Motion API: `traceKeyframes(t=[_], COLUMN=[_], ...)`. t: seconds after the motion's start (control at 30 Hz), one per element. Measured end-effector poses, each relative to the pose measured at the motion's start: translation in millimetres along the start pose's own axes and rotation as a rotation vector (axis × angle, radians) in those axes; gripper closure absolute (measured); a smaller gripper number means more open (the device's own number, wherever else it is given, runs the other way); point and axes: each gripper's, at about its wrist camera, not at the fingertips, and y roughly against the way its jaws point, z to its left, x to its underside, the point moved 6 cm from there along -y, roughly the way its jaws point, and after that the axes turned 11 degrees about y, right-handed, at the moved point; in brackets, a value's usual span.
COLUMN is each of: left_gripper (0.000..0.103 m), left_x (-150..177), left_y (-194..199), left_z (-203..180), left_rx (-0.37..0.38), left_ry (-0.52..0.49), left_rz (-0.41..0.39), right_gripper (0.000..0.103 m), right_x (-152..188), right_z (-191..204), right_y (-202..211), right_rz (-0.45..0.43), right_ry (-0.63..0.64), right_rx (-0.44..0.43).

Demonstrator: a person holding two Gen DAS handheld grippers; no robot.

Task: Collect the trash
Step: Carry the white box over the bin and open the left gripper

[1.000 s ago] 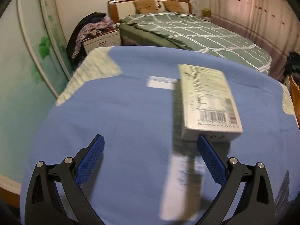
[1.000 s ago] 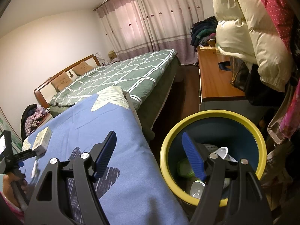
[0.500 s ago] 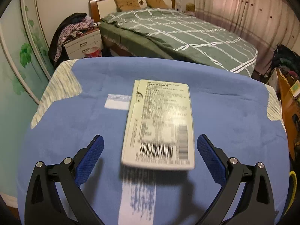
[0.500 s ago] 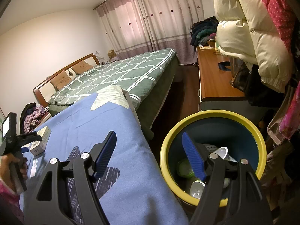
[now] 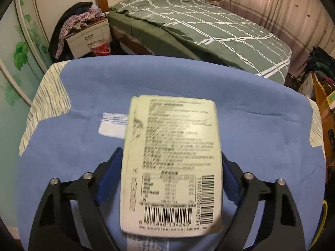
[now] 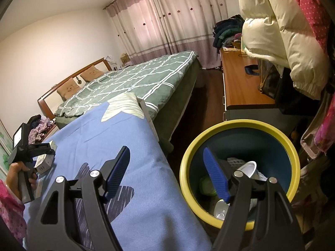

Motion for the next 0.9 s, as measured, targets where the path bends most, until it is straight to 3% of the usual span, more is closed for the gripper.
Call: traceKeyframes(t=[0.23, 0.47, 0.67, 0.9], left_gripper=[0.032, 0.032, 0.032, 0.032], left_x=[5.1, 46.1, 93.6, 164.1], left_y=[8.8, 61.3, 114.7, 162.1], left_z=[-2.2, -22.0, -62.3, -134.9], left_rx=[0.038, 0.15, 0.268, 0.423], left_ry=[-0.015, -0.106, -0.232, -0.386], left_rz=[-0.015, -0.066, -0.084, -0.042], right_gripper=[0.034, 0.034, 0.034, 0.034], right_x=[-1.1, 3.9, 5.1, 14.0], right_z=[1.0, -2.0, -21.1, -55.1], right_y=[7.5, 28.6, 53.6, 81.7], right_rz=[-0.034, -0.043, -0.049, -0.046], right_ry=[-0.002, 0.047, 0.067, 0.062], right_rx=[0.007, 0.019, 0.051, 0.104])
